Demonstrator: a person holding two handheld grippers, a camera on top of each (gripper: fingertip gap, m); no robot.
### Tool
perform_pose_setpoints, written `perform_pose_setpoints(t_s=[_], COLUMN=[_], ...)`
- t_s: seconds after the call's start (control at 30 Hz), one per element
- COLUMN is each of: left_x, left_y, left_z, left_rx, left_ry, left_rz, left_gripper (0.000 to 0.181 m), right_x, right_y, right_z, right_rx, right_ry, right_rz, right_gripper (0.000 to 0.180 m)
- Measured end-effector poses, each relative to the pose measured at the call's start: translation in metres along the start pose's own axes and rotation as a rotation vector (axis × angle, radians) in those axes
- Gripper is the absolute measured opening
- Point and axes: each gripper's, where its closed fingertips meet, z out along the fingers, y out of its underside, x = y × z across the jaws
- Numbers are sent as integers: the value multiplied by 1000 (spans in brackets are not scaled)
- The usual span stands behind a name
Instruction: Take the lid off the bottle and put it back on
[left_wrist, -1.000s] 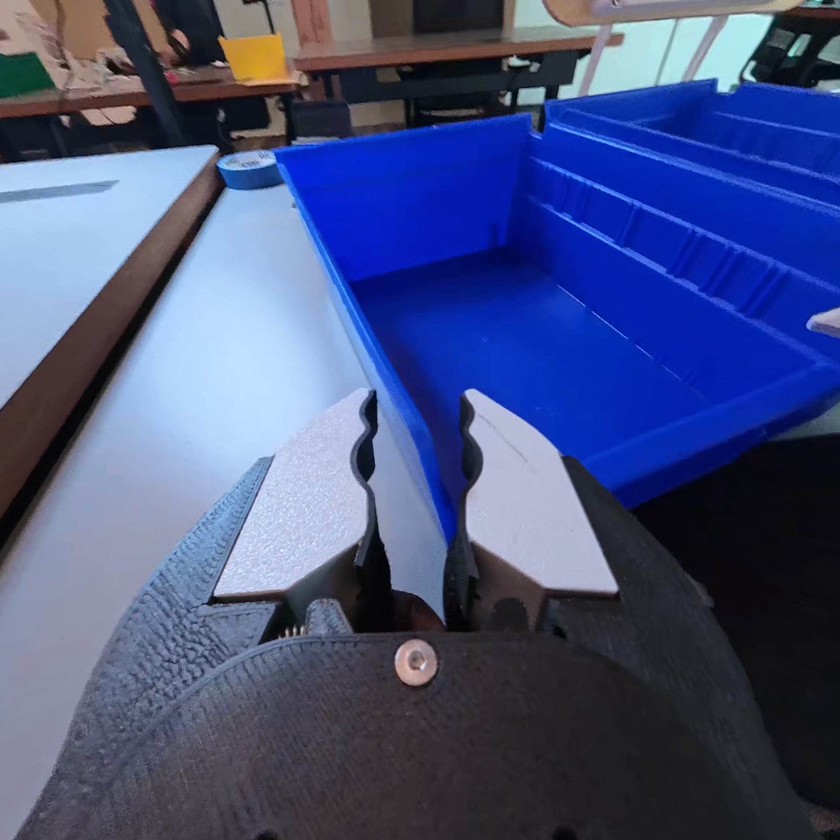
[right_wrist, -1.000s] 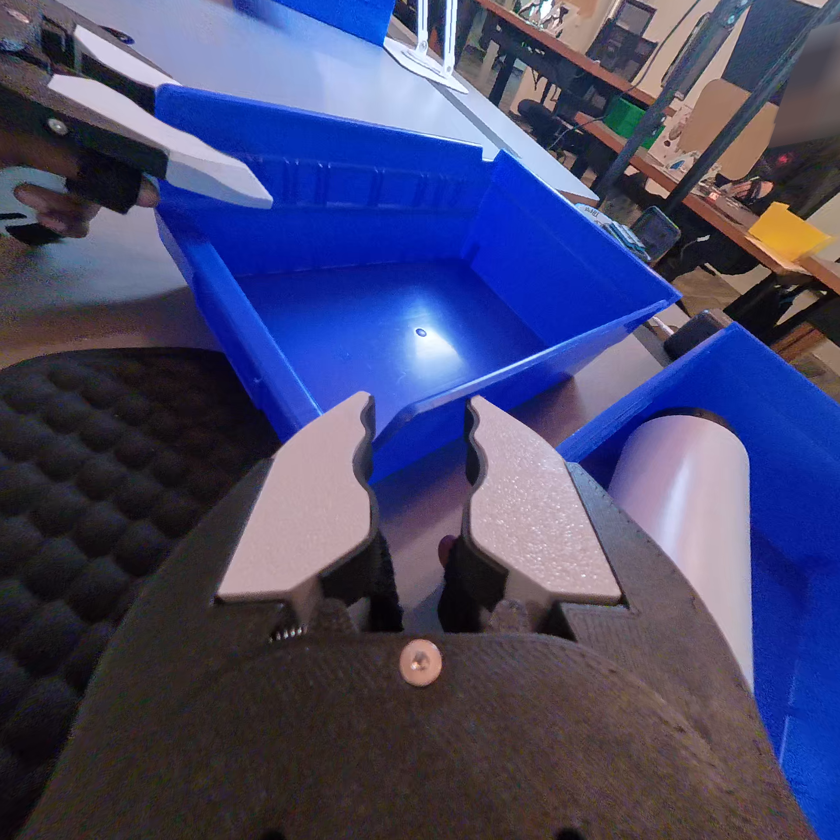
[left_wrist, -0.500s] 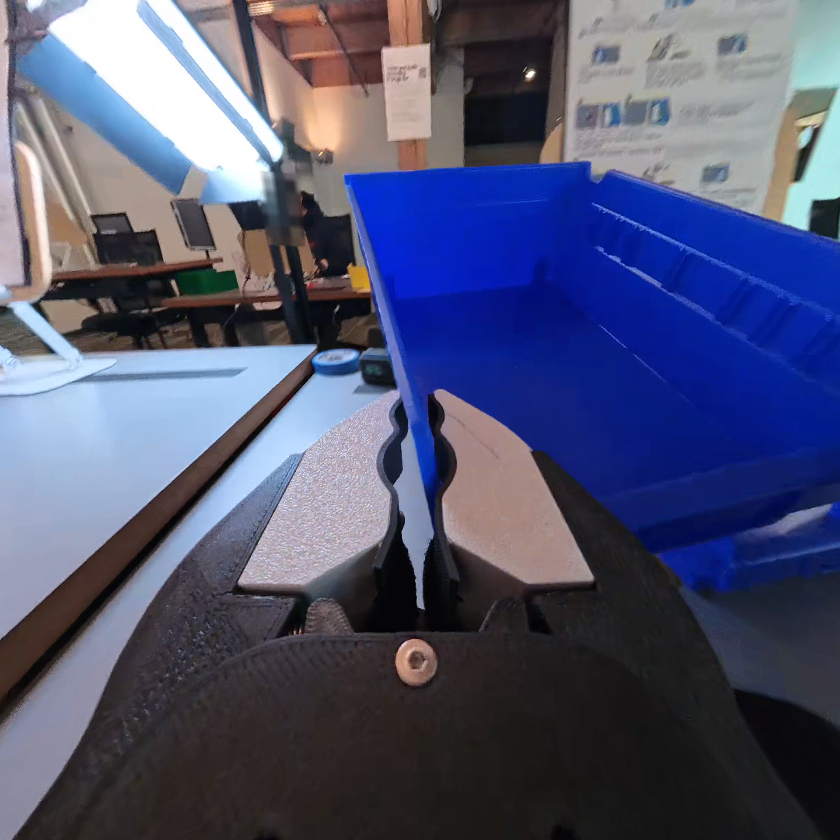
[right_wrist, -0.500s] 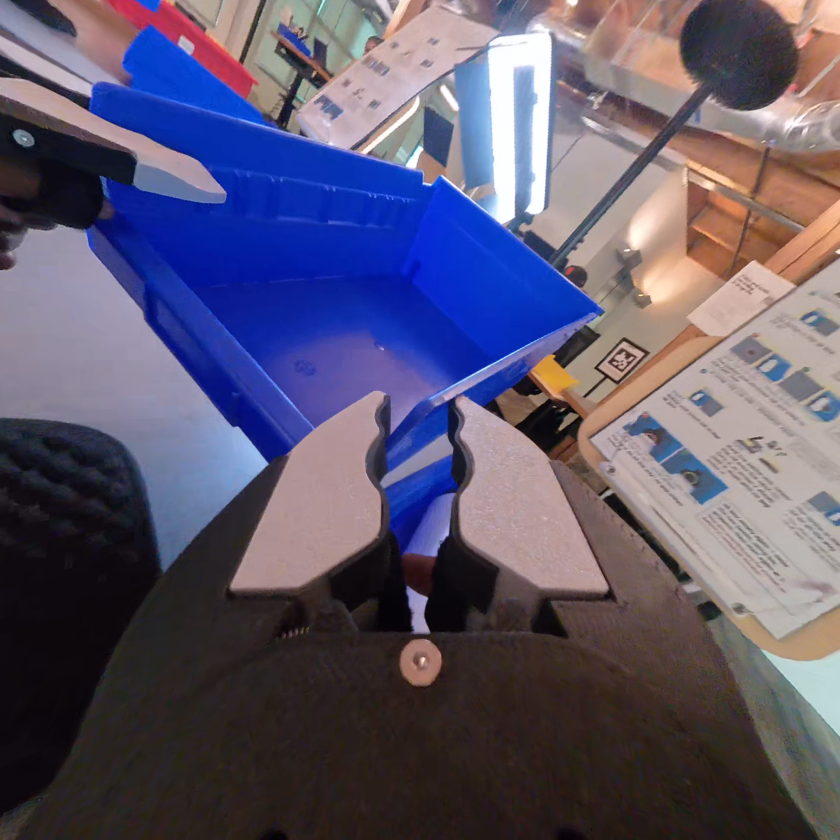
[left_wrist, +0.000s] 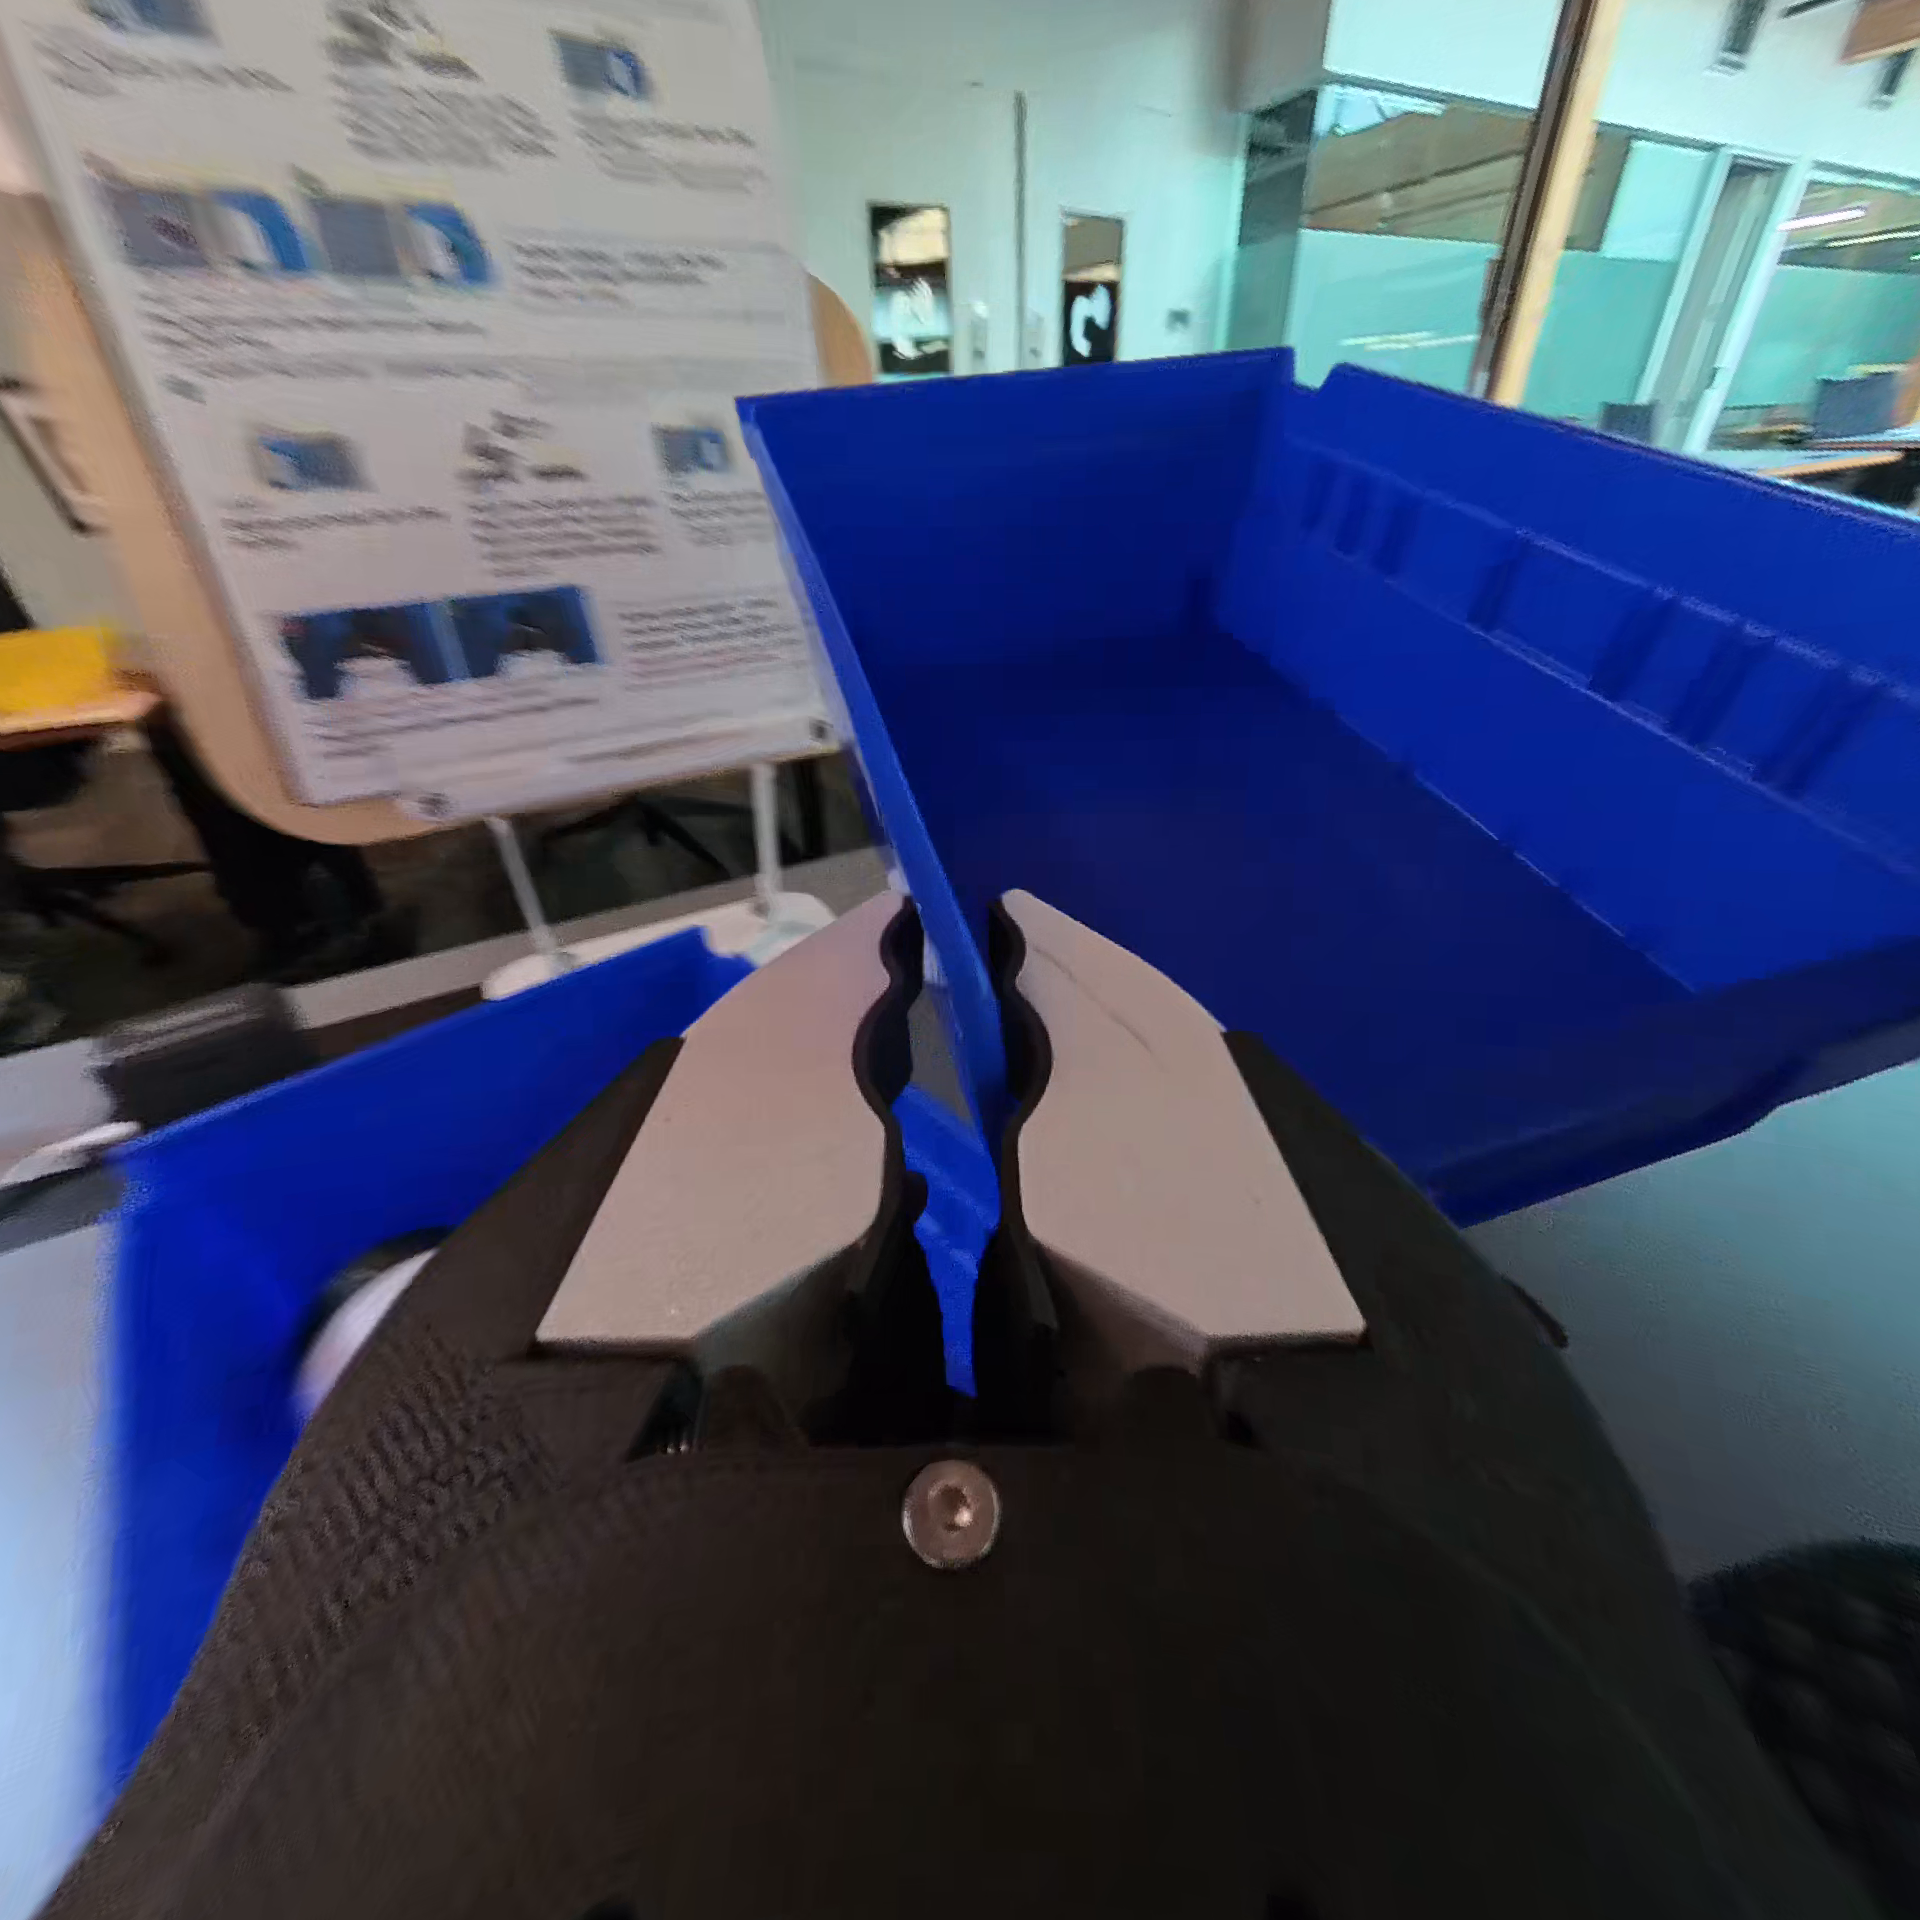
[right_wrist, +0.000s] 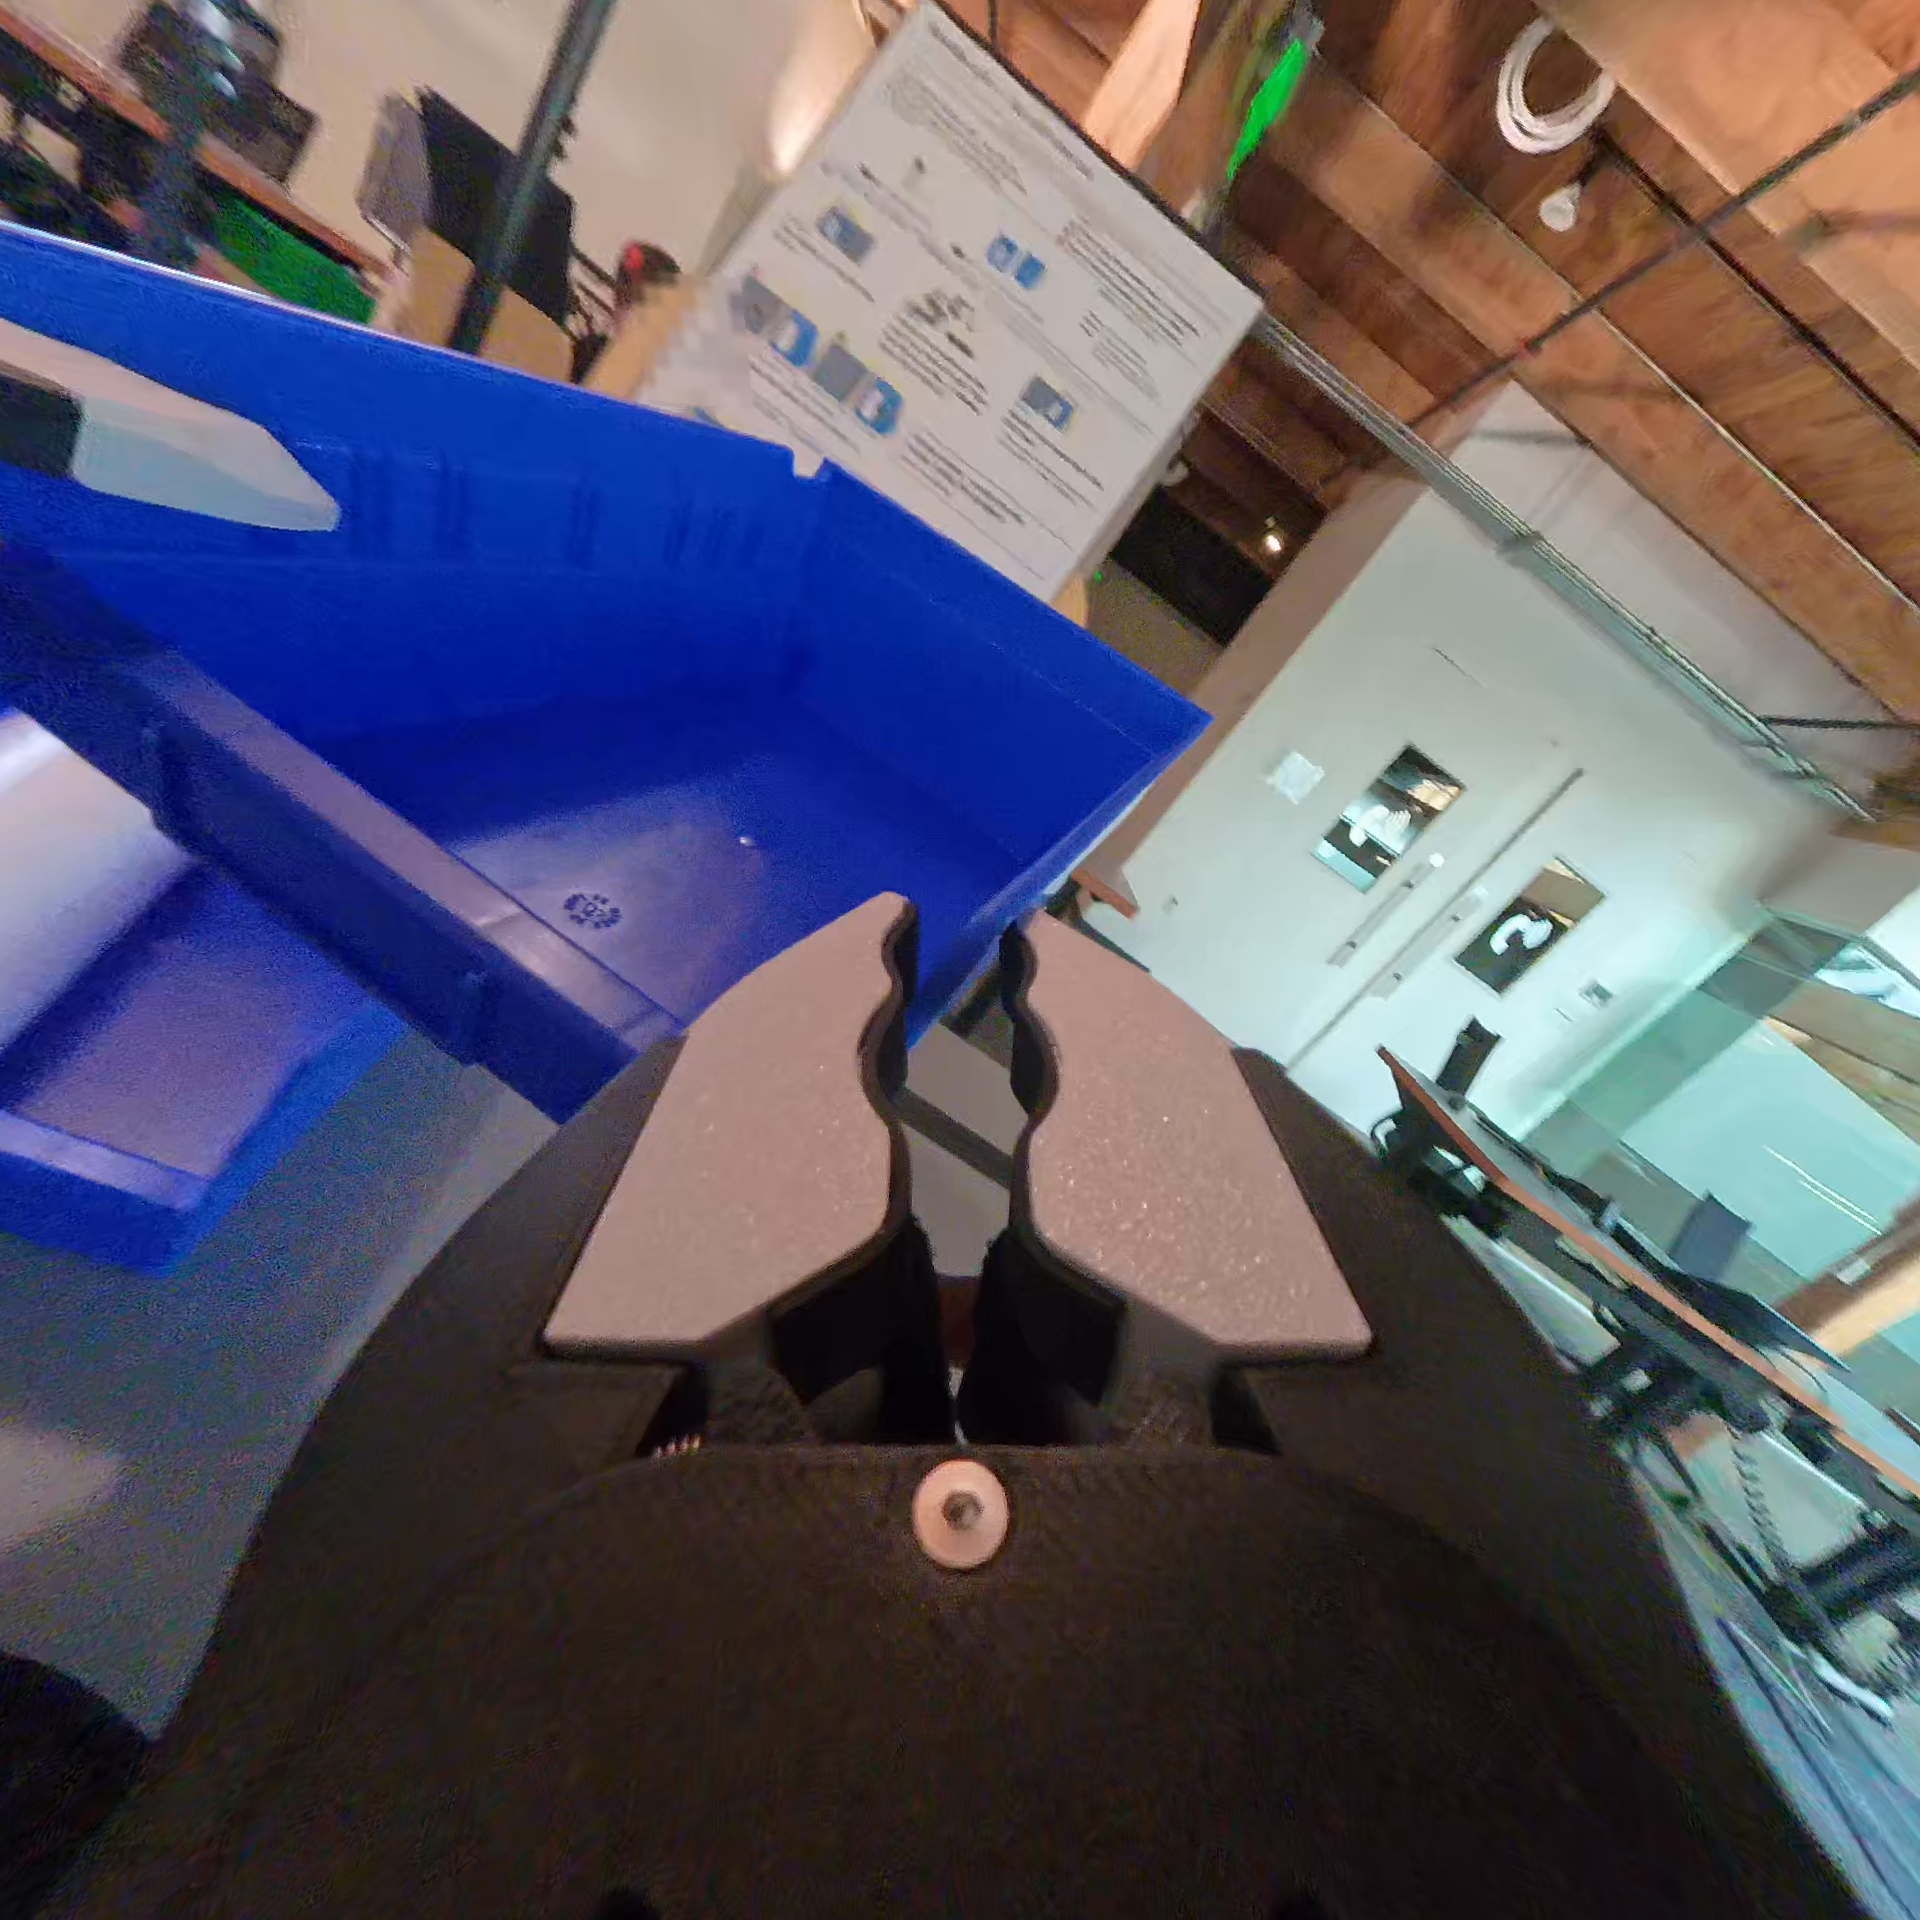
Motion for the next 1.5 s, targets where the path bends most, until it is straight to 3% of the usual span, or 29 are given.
perform_pose_setpoints(t_s=[0.17, 0.37, 0.47, 0.6, 0.7, 0.8, 0.9, 1.03, 1.13, 1.2, 1.3, 1.43, 1.5], left_x=[92, 159, 174, 179, 187, 191, 174, 101, 56, 36, 8, -15, -31], left_y=[45, 98, 121, 134, 144, 127, 108, 99, 123, 145, 173, 202, 207], left_z=[45, 58, 62, 63, 52, 28, -5, -36, -59, -69, -70, -70, -69], left_rx=[-135, -252, -271, -281, -363, -353, -287, -187, -326, -431, -549, -677, -695], left_ry=[159, 238, 241, 261, 410, 540, 573, 344, 291, 300, 262, 221, 161], left_rz=[-67, 27, 92, 158, 145, 12, 110, 554, 746, 780, 860, 929, 991], left_gripper=[19, 27, 28, 33, 43, 61, 69, 68, 62, 62, 63, 47, 35], right_x=[64, 89, 87, 83, 77, 64, 57, 50, 26, -11, -57, -78, -74], right_y=[80, 170, 204, 219, 234, 254, 243, 218, 193, 178, 185, 221, 232], right_z=[-22, -41, -48, -53, -57, -62, -66, -70, -67, -64, -64, -59, -51], right_rx=[-160, -214, -214, -250, -334, -455, -454, -490, -469, -427, -499, -635, -635], right_ry=[129, 156, 154, 131, 81, -2, -71, -146, -254, -429, -635, -692, -630], right_rz=[65, 248, 331, 325, 298, 253, 123, -199, -330, -320, -328, -527, -638], right_gripper=[9, 6, 5, 6, 7, 26, 51, 75, 76, 69, 74, 66, 43])
